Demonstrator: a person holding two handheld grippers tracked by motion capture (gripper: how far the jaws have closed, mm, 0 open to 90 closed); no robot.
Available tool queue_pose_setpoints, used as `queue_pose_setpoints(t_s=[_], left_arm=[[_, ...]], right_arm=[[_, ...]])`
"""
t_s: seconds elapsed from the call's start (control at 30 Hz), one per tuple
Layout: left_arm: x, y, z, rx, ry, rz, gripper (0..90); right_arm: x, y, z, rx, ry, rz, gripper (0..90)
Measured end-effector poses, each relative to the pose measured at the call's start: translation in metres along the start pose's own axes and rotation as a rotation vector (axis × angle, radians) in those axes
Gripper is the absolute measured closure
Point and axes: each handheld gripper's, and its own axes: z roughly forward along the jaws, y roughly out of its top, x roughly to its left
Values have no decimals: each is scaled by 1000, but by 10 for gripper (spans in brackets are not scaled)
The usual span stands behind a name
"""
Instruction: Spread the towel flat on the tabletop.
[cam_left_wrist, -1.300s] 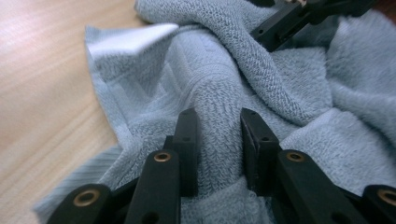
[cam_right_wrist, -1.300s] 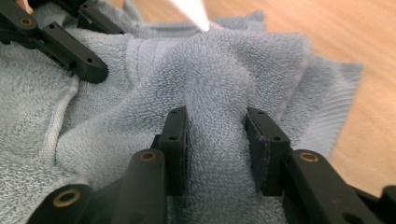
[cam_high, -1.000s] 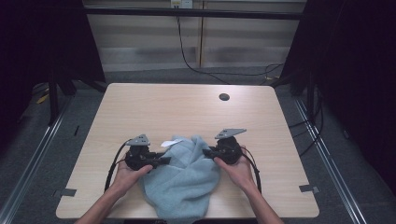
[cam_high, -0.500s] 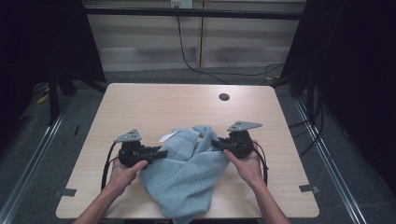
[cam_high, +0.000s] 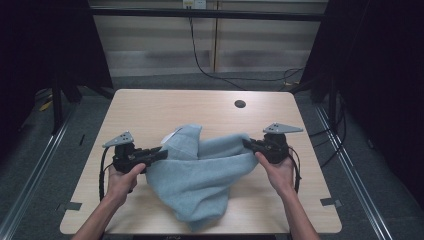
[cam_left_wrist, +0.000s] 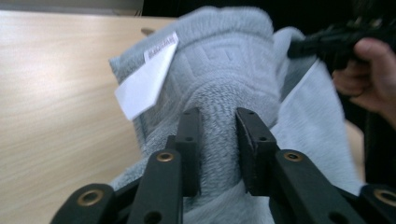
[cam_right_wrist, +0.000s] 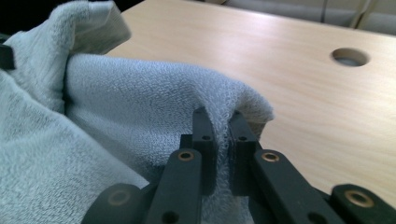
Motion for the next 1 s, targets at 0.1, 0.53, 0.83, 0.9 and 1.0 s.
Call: queue_pose_setpoints(t_s=[0.1, 0.53, 0.83, 0.9, 1.0], left_arm=[[4, 2, -8, -16, 15, -2, 771], [16, 62, -25, -117, 135, 42, 783], [12, 124, -50, -245, 228, 105, 785], [9, 111, -50, -207, 236, 114, 782], [12, 69, -45, -113, 218, 88, 776]], right_arm=[[-9, 4, -9, -29, -31, 20, 851], [-32, 61, -22, -112, -73, 36, 852], [-25, 154, -37, -315, -51, -1, 851], [-21, 149, -38, -316, -40, -3, 849], [-19, 115, -28, -207, -62, -28, 848]])
